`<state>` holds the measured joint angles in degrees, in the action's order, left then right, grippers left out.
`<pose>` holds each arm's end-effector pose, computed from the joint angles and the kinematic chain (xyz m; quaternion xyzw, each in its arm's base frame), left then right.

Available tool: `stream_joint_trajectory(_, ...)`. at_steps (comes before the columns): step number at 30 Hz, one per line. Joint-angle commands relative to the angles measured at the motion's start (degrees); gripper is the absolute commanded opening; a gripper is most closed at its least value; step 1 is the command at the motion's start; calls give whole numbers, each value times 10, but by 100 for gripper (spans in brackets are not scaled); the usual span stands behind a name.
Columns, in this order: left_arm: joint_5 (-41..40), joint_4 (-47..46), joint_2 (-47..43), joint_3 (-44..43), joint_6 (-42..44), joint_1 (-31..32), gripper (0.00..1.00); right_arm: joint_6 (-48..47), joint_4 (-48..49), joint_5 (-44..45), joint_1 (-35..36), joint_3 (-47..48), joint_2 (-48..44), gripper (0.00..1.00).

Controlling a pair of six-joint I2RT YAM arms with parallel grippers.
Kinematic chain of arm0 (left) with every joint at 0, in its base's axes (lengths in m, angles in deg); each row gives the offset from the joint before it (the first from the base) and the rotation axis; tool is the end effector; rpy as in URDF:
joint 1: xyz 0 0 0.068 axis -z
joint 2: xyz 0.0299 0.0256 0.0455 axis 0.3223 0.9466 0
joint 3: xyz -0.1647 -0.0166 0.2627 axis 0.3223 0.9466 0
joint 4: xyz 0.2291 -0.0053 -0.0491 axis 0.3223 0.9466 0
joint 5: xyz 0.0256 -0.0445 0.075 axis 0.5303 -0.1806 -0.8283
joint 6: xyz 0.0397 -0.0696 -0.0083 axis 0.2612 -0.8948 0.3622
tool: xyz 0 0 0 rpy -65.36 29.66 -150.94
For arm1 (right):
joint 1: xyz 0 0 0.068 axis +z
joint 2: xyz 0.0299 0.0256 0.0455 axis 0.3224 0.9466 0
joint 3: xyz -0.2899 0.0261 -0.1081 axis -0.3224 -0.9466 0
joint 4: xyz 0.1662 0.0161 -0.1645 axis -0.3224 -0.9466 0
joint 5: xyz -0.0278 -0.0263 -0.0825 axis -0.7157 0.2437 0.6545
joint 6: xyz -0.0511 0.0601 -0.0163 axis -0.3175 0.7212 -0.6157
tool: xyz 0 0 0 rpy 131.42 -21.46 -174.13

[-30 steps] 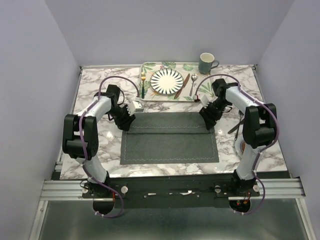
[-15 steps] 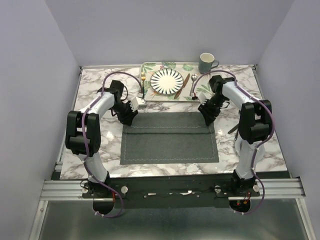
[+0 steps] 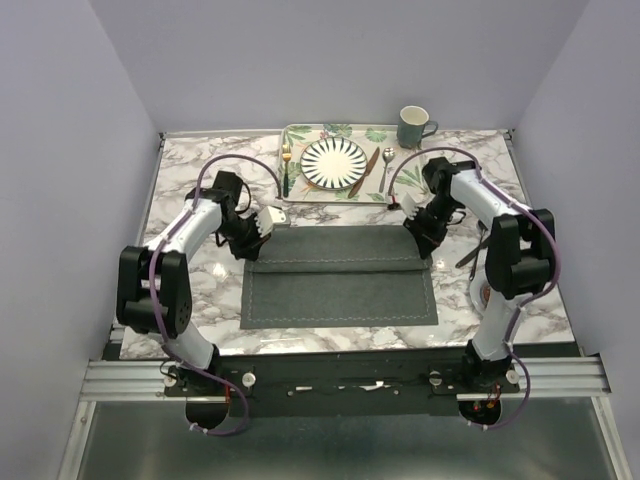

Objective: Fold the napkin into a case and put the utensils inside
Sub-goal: Fold and flatten the napkin at the center of the board.

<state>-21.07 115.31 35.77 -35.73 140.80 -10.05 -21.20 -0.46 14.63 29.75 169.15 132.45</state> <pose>0.2820 -0.0771 0.2319 0.5303 0.8078 -0.1971 0.1656 0.3293 0.0890 0.2156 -0.4898 0.8520 0.1837 0.0224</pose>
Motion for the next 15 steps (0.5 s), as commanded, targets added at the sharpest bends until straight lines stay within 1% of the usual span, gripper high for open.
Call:
stream_joint_trajectory(1, 21, 14, -96, 45, 28, 2, 0, -27, -12, -4, 4, -45, -81, 1)
stream_joint_trajectory(2, 26, 14, -125, 65, 30, 2, 0, -32, -14, -7, 4, -51, -91, 1)
stream_joint_trajectory(5, 25, 17, -175, 107, 47, 3, 0, -37, -18, -9, 7, -86, -121, 1)
stream_joint_trajectory(7, 7, 18, -192, 134, 68, 4, 0, -37, -9, 0, 10, -128, -132, 1)
stream_joint_trajectory(8, 2, 17, -198, 157, 75, 7, 0, -32, 12, 4, 14, -142, -135, 1)
stream_joint_trajectory(10, -16, 11, -191, 174, 79, 15, 0, -25, 36, 17, 20, -172, -130, 1)
stream_joint_trajectory(11, -22, 7, -172, 181, 69, 20, 0, -13, 57, 21, 26, -176, -115, 1)
stream_joint_trajectory(13, -35, -8, -147, 180, 46, 32, 0, 1, 73, 25, 29, -169, -96, 1)
stream_joint_trajectory(15, -38, -22, -108, 168, 6, 34, 0, 20, 93, 31, 32, -160, -69, 1)
